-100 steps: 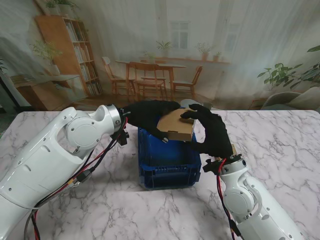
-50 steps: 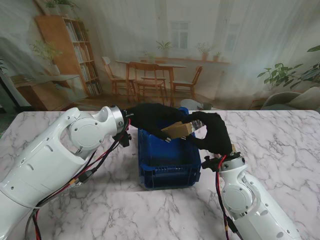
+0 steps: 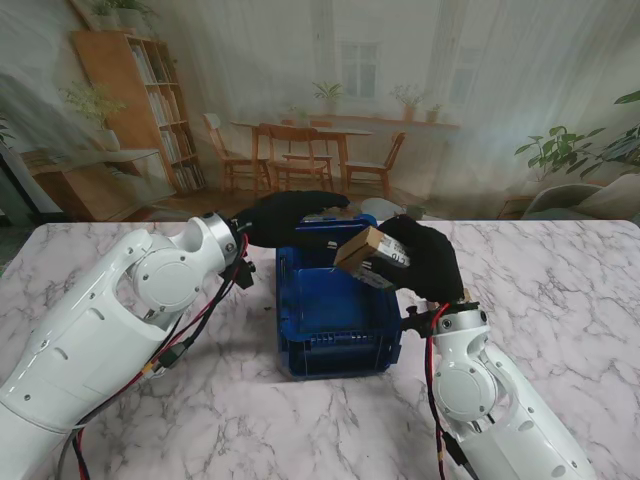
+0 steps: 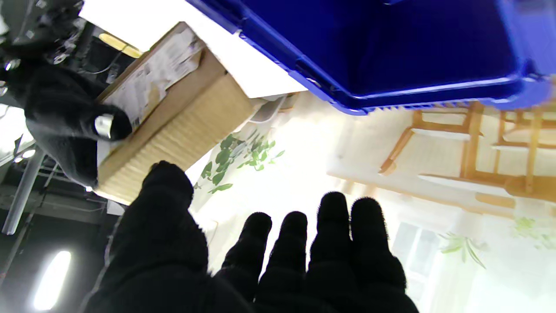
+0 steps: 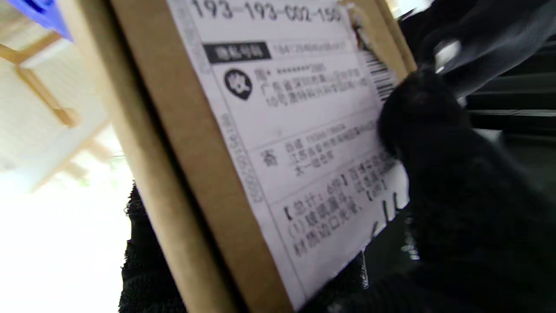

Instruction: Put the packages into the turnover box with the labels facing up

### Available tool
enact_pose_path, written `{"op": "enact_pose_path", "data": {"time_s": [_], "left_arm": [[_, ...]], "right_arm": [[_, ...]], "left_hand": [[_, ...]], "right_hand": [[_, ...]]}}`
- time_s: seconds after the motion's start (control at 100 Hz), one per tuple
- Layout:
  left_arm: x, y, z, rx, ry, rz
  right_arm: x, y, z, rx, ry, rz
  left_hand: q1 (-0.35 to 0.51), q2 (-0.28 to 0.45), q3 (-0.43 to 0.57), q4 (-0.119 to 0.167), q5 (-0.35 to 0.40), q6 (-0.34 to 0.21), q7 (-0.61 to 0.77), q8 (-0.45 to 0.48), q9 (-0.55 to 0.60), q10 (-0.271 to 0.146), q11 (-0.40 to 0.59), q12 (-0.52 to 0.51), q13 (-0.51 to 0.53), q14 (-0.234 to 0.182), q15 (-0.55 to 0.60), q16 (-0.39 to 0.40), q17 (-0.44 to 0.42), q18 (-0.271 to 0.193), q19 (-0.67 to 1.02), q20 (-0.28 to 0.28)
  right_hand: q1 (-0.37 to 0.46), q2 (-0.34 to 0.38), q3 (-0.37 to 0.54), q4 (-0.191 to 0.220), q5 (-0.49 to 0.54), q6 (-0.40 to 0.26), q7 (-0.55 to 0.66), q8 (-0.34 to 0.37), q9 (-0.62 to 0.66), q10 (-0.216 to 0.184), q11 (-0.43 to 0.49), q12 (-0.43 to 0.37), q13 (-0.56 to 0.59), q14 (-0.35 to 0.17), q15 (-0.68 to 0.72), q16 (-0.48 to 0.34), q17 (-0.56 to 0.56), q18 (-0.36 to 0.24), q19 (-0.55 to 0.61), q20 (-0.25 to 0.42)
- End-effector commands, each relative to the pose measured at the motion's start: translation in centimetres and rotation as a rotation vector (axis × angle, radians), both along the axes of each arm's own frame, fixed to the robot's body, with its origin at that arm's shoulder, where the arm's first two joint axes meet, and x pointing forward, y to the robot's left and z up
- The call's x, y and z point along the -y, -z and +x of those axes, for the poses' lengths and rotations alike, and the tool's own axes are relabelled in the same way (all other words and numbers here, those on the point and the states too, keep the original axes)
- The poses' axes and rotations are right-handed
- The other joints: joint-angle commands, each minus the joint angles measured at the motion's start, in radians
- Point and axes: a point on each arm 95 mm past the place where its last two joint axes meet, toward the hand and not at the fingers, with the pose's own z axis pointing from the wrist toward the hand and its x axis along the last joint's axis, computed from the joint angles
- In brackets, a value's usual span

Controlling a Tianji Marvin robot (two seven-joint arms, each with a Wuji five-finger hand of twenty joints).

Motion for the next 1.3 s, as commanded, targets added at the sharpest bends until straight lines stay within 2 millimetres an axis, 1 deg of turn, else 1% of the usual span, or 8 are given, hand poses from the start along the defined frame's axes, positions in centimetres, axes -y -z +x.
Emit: {"op": "enact_pose_path", "data": {"time_s": [0.0,0.17,0.41,0.56,0.7,0.92,1.13,1.29], "left_arm": [[-0.5,0.8,-0.2,0.014,-0.007,0.024],[-0.5,1.9,-0.5,0.074,-0.022,0.051],[0.7,2.9,-0.6,0.12,0.022,0.123],[0.7,2.9,-0.6,0.147,0.031,0.151],[0.8,3.4,-0.5,0.116,-0.007,0.128],[1.9,4.0,-1.0,0.065,-0.061,0.089],[3.7,4.2,-2.1,0.085,-0.062,0.1],[4.6,4.0,-2.6,0.144,-0.066,0.159]], "right_arm": [[-0.4,-1.0,0.3,-0.035,0.023,0.041],[-0.6,-1.8,1.6,-0.128,0.09,0.079],[-1.4,-2.1,2.5,-0.175,0.099,0.086],[-1.4,-2.0,2.7,-0.19,0.108,0.072],[-1.6,-2.0,2.8,-0.205,0.12,0.086],[-2.2,-2.1,3.1,-0.239,0.142,0.127],[-2.9,-2.5,3.2,-0.245,0.172,0.16],[-3.4,-2.7,3.4,-0.266,0.196,0.197]], "left_hand": [[-0.026,0.041,-0.017,-0.03,-0.032,0.023,-0.034,-0.023,-0.058,0.012,-0.047,-0.044,-0.048,0.013,-0.039,-0.031,-0.03,0.008,-0.04,-0.03],[-0.04,0.029,-0.018,-0.029,-0.077,0.052,-0.067,-0.061,-0.094,0.052,-0.1,-0.115,-0.065,0.018,-0.04,-0.068,-0.024,0.005,-0.052,-0.042],[-0.015,-0.072,-0.013,-0.019,-0.162,0.04,-0.132,-0.14,-0.122,0.032,-0.115,-0.139,-0.049,0.006,-0.017,-0.071,-0.01,-0.001,-0.02,-0.043],[-0.017,-0.079,-0.006,-0.015,-0.171,0.06,-0.134,-0.166,-0.124,0.041,-0.113,-0.146,-0.043,0.0,-0.011,-0.069,-0.005,-0.005,-0.008,-0.043],[-0.076,-0.048,-0.021,-0.024,-0.17,0.137,-0.13,-0.184,-0.119,0.082,-0.107,-0.146,-0.047,0.019,-0.008,-0.066,-0.009,0.001,0.002,-0.041],[-0.255,-0.051,-0.028,-0.043,-0.173,0.193,-0.145,-0.242,-0.224,0.153,-0.132,-0.165,-0.124,0.069,-0.017,-0.07,-0.049,0.02,-0.023,-0.056],[-0.338,-0.108,-0.028,-0.053,-0.176,0.195,-0.156,-0.294,-0.274,0.162,-0.136,-0.179,-0.18,0.091,-0.028,-0.089,-0.073,0.034,-0.046,-0.07],[-0.341,-0.155,-0.02,-0.051,-0.172,0.161,-0.163,-0.444,-0.294,0.159,-0.15,-0.258,-0.231,0.11,-0.042,-0.124,-0.095,0.051,-0.086,-0.088]], "right_hand": [[0.16,0.14,0.113,0.055,0.036,-0.123,0.126,0.05,0.056,-0.001,0.103,0.025,0.069,0.018,0.118,0.034,0.022,-0.023,0.04,0.021],[0.191,0.213,0.092,0.061,-0.055,-0.084,0.139,0.08,0.026,0.014,0.14,0.016,0.112,0.038,0.125,0.017,0.072,-0.021,0.073,0.029],[0.205,0.25,0.084,0.065,-0.084,-0.045,0.126,0.056,0.03,0.025,0.179,0.0,0.173,0.05,0.157,0.023,0.113,-0.026,0.105,0.031],[0.211,0.26,0.085,0.065,-0.076,-0.014,0.112,0.02,0.037,0.04,0.186,-0.011,0.177,0.031,0.325,0.071,0.155,-0.036,0.151,0.039],[0.235,0.305,0.095,0.067,-0.103,0.022,0.122,0.027,0.007,0.051,0.188,-0.015,0.174,0.026,0.319,0.039,0.158,-0.034,0.151,0.034],[0.275,0.346,0.13,0.06,-0.256,0.089,0.277,0.15,-0.135,0.063,0.302,0.01,0.171,0.026,0.181,-0.031,0.156,-0.022,0.097,-0.002],[0.288,0.35,0.15,0.056,-0.36,0.113,0.4,0.193,-0.254,0.101,0.395,0.002,0.157,0.037,0.114,-0.043,0.143,-0.005,0.054,-0.033],[0.294,0.34,0.171,0.054,-0.379,0.131,0.43,0.198,-0.284,0.121,0.418,-0.006,0.15,0.046,0.101,-0.043,0.137,0.003,0.046,-0.037]]}}
